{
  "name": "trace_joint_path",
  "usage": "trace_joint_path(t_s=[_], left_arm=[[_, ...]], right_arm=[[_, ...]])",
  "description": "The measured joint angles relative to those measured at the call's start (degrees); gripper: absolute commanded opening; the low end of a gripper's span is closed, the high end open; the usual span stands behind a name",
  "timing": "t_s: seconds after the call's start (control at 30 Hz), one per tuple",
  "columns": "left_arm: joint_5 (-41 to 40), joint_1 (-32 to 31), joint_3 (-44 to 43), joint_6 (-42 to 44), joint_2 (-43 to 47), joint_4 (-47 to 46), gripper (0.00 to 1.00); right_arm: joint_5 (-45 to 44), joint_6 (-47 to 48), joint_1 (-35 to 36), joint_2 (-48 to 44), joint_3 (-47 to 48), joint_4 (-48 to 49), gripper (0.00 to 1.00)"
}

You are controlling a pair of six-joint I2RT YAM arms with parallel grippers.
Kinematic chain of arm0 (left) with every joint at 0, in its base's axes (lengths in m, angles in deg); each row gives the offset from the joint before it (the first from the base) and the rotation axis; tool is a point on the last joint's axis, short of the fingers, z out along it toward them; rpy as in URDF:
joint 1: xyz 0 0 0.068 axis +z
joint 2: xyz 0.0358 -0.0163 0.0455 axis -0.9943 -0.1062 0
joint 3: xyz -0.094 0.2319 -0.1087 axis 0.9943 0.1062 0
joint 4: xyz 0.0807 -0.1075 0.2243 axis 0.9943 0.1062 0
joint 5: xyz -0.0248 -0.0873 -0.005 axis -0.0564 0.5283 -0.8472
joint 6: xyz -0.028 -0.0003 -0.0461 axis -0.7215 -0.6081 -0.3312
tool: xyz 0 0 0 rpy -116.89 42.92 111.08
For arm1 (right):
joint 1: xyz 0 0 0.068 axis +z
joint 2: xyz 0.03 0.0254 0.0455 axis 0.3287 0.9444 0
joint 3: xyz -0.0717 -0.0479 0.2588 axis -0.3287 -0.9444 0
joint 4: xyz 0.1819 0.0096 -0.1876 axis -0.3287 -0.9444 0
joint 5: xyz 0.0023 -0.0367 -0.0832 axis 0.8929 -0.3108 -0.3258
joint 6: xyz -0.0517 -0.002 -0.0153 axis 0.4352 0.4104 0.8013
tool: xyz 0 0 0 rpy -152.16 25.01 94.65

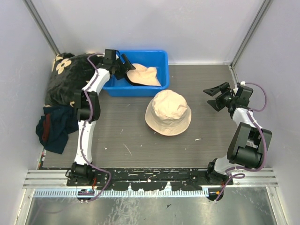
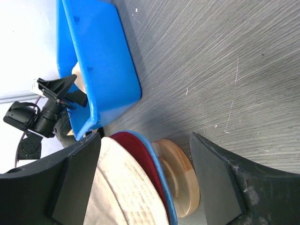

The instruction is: Stack the hats

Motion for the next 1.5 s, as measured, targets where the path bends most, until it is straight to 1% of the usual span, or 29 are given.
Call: trace_joint_path(t_s=[0.03,0.1,0.13,0.17,0.2,0.23,0.3,0.33,0.37,0.5,0.63,0.77,0.9,1.0,1.1,1.23,1.33,1.5], left_arm=[[0.2,-0.04,-1.25,-0.5,-0.9,-0.02,0.86],[0.55,-0.15,-3.21,-1.55,-2.43,-0.37,0.78],[0.76,-0.22,-3.98,-2.1,-2.93,-0.57,0.69],[0.96,-0.26,-4.74,-2.54,-3.52,-0.68,0.55],[1.22,-0.33,-5.42,-3.02,-3.93,-0.83,0.38],[1.46,-0.39,-5.86,-3.72,-4.24,-0.94,0.26],[2.32,-0.52,-6.08,-4.7,-4.35,-1.36,0.09],[2.62,-0.59,-6.08,-5.33,-4.35,-1.51,0.03],[3.06,-0.61,-6.08,-5.77,-4.35,-1.88,0.0],[5.25,-0.61,-6.1,-7.96,-4.28,-3.26,0.0],[7.82,-0.46,-6.16,-12.9,-3.43,-5.75,0.0],[10.45,-0.26,-10.03,-20.52,-2.62,-9.77,0.0],[12.5,-0.39,-13.27,-30.05,-0.46,-17.88,0.0],[13.05,-0.79,-15.67,-35.41,0.96,-22.45,0.0],[12.96,-1.92,-19.19,-40.04,1.38,-26.51,0.0],[12.17,-4.74,-20.02,-45.68,1.7,-32.37,0.0],[11.3,-7.89,-19.82,-49.46,1.7,-35.58,0.0],[9.64,-13.57,-19.71,-53.92,1.84,-39.78,0.0]], right_arm=[[-0.02,0.0,0.0,0.0,0.0,0.0,0.83],[-0.09,-0.02,-0.02,0.02,0.0,0.0,0.83],[-0.15,-0.02,-0.02,0.02,0.0,0.0,0.83],[-0.22,-0.02,-0.11,0.04,0.0,0.0,0.83],[-0.2,-0.02,-0.15,0.11,0.0,0.02,0.83],[-0.22,-0.02,-0.24,0.28,0.04,0.0,0.83],[-0.22,-0.02,-0.39,0.76,0.15,0.0,0.83],[-0.22,-0.02,-0.39,1.03,0.22,0.0,0.83],[-0.22,-0.04,-0.39,1.27,0.33,-0.02,0.82],[-0.17,-0.2,-0.39,1.75,0.81,0.02,0.82],[0.44,-0.92,-0.39,1.75,1.2,0.35,0.81],[1.27,-2.99,-0.39,1.75,2.25,1.68,0.81],[2.03,-5.42,-0.37,1.01,5.18,2.62,0.81],[2.71,-8.94,-0.02,-1.09,6.99,4.76,0.81],[3.32,-16.13,1.03,-3.69,7.67,11.5,0.81],[3.61,-28.3,4.66,-4.33,9.18,22.29,0.81],[1.77,-38.1,9.55,-4.55,10.19,29.66,0.81],[-3.58,-48.59,18.05,-6.45,10.86,34.93,0.81]])
